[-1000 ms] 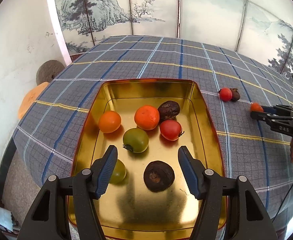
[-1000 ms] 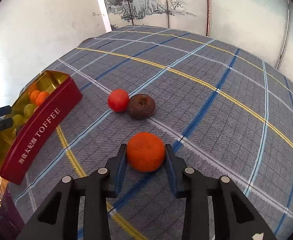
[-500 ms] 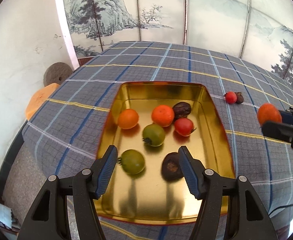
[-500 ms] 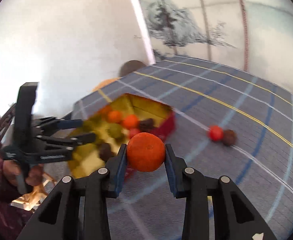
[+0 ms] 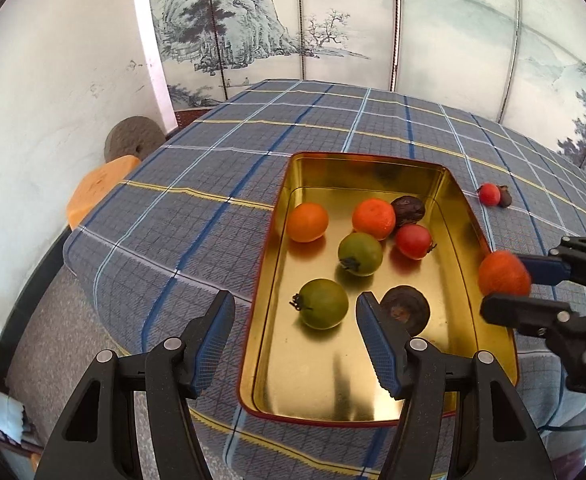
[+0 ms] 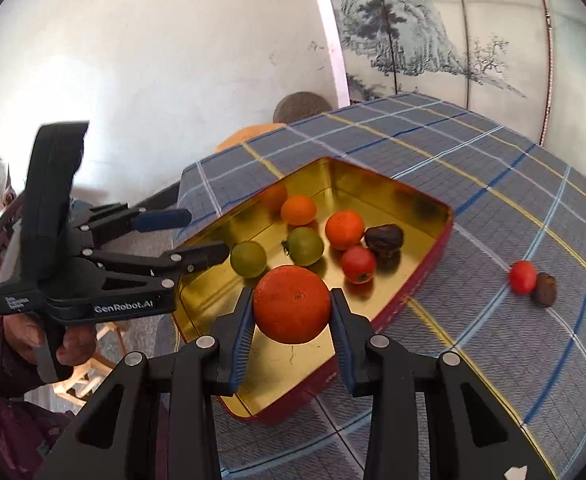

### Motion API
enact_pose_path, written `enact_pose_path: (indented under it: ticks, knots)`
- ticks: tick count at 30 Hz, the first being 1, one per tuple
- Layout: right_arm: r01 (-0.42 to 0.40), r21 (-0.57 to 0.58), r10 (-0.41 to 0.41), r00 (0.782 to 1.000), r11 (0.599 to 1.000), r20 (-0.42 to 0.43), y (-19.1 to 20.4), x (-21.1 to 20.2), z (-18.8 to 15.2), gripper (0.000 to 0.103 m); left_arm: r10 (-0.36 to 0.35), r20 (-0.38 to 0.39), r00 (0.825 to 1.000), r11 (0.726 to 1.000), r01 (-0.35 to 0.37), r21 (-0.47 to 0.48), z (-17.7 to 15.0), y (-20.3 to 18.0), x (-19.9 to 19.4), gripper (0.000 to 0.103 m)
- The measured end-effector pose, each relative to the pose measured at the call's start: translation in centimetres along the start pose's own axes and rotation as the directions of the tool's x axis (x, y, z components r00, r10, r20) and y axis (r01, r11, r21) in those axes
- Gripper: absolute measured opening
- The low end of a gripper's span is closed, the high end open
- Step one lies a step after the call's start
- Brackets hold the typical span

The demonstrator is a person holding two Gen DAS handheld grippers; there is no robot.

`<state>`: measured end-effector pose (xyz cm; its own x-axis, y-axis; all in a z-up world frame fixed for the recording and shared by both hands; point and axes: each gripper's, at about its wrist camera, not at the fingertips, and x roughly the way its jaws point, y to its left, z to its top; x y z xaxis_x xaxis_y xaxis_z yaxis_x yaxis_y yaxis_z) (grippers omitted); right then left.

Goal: Organize fruits
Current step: 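Carry the orange into the tin and open the right gripper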

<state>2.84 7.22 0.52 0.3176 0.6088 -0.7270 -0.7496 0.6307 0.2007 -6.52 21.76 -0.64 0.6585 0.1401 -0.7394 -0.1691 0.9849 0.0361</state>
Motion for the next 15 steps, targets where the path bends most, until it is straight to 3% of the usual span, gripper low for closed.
enact_pose_path:
  ticks: [10, 12, 14, 15]
  knots:
    - [0.046, -0.01, -0.046, 0.998, 0.999, -0.043, 0.1, 1.4, 0.0, 0.036, -0.003, -0.009, 1.0, 1.0, 0.003, -0.007, -0.5, 0.7, 0.1, 0.064]
    - [0.048, 0.004, -0.048, 0.999, 0.999, -0.016, 0.0, 1.0, 0.2, 0.04, -0.001, -0.009, 1.0, 1.0, 0.0, -0.008, -0.7, 0.8, 0.1, 0.064]
    - [0.046, 0.028, -0.047, 0.998, 0.999, 0.035, -0.4, 0.0, 0.4, 0.055, 0.002, -0.013, 1.0, 1.0, -0.002, -0.009, -0.7, 1.0, 0.1, 0.067]
    - [0.04, 0.04, -0.042, 0.997, 0.998, 0.067, -0.6, -0.8, 0.6, 0.058, 0.004, -0.014, 1.0, 1.0, -0.004, -0.01, -0.8, 1.0, 0.1, 0.068]
